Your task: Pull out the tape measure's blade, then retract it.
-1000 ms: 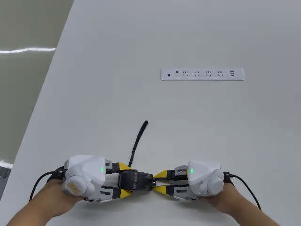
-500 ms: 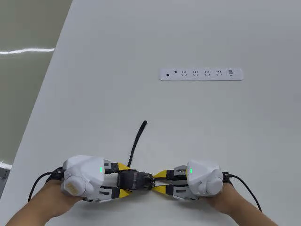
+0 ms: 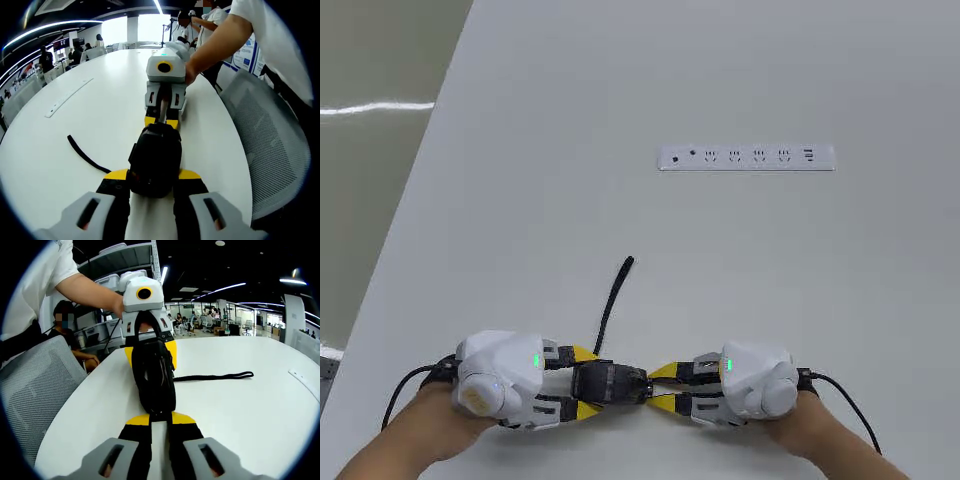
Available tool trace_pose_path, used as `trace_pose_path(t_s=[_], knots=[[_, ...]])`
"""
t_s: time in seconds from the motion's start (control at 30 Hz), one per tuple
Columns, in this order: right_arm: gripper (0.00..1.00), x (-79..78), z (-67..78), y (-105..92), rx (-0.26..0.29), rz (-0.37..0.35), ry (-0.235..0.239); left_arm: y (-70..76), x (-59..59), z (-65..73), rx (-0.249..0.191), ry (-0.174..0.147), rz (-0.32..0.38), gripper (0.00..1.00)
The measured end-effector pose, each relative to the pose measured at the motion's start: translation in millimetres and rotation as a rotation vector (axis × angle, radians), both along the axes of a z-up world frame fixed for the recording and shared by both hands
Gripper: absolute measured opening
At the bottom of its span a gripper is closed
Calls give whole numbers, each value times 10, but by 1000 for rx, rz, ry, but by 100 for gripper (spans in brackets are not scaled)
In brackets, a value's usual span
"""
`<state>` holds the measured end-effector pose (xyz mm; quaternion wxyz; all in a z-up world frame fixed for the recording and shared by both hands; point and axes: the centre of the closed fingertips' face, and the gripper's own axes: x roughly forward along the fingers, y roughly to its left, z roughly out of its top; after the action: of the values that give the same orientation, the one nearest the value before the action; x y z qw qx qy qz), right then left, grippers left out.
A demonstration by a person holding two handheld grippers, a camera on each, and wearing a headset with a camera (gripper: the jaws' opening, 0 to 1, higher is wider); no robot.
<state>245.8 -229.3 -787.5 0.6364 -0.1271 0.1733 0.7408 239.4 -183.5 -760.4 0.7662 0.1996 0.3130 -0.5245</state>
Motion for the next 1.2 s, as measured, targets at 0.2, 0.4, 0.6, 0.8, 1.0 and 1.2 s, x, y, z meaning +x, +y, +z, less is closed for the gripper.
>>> trace_pose_path(t_s=[0.2, 0.4, 0.6, 0.8, 1.0, 1.2], knots=[[9, 8, 10, -17, 5, -12, 9, -4, 6, 3, -3, -1, 8, 28], [9, 2, 13, -37, 4, -14, 6, -21, -8, 5, -3, -2, 1, 29], [9, 7, 27, -58, 7, -21, 17, -38, -6, 6, -5, -2, -2, 28], [9, 1, 36, -86, 9, -24, 17, -44, -11, 5, -6, 1, -5, 28], [9, 4, 46, -117, 10, -30, 19, -48, -11, 4, -5, 0, -8, 28], [9, 9, 45, -173, 9, -37, 18, -57, -9, 11, -7, 1, -8, 28]])
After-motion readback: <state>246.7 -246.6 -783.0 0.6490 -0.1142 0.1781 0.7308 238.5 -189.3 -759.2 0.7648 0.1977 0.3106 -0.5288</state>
